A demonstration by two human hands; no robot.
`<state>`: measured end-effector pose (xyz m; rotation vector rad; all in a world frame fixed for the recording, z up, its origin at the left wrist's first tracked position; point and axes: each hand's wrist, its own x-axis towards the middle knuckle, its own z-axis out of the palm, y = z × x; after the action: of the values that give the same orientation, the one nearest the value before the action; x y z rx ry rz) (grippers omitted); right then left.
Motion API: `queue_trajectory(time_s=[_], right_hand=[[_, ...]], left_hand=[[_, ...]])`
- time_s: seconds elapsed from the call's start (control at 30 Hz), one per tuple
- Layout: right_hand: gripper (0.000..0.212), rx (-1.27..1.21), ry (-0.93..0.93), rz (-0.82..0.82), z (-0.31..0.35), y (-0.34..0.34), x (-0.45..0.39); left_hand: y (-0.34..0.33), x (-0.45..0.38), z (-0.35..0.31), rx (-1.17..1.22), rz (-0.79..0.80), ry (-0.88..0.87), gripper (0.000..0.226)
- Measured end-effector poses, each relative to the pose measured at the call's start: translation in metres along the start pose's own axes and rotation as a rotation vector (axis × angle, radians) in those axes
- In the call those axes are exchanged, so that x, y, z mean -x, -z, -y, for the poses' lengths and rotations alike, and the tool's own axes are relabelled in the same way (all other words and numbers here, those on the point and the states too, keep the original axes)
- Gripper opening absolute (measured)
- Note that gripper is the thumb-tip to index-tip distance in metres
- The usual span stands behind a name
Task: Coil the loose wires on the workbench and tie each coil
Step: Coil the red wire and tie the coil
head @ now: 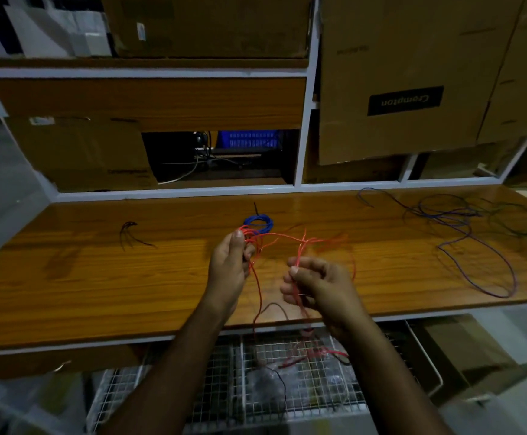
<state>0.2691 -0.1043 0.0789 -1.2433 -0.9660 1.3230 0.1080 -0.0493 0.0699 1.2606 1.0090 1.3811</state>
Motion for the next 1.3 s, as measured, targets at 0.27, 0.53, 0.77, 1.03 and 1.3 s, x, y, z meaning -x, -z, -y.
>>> queue_trajectory(time_s=[0.27,0.53,0.77,1.03,1.3], right_hand=[[0.012,1.255,0.419,-0.510,-0.007,0.039,0.000],[0.024,1.362,0.499,-0.632,-0.009,0.043,-0.002],[0.019,1.012,0.514,-0.511,-0.004,0.067,-0.010],[0.021,0.712,0.488,-0.526,-0.023,0.091,-0.028],[0.030,-0.268,0.028,-0.526,-0.030,0.085,-0.031]], left_hand=[[0.017,0.010,0.015,-0.060,0.001,0.087,0.032],[0.019,0.017,0.025,-0.225,0.081,0.041,0.039],[0.030,0.017,0.017,-0.105,0.102,0.099,0.034],[0.046,0.011,0.020,-0.073,0.076,0.123,0.037],[0.060,0.008,0.024,-0.050,0.010,0.136,0.038]])
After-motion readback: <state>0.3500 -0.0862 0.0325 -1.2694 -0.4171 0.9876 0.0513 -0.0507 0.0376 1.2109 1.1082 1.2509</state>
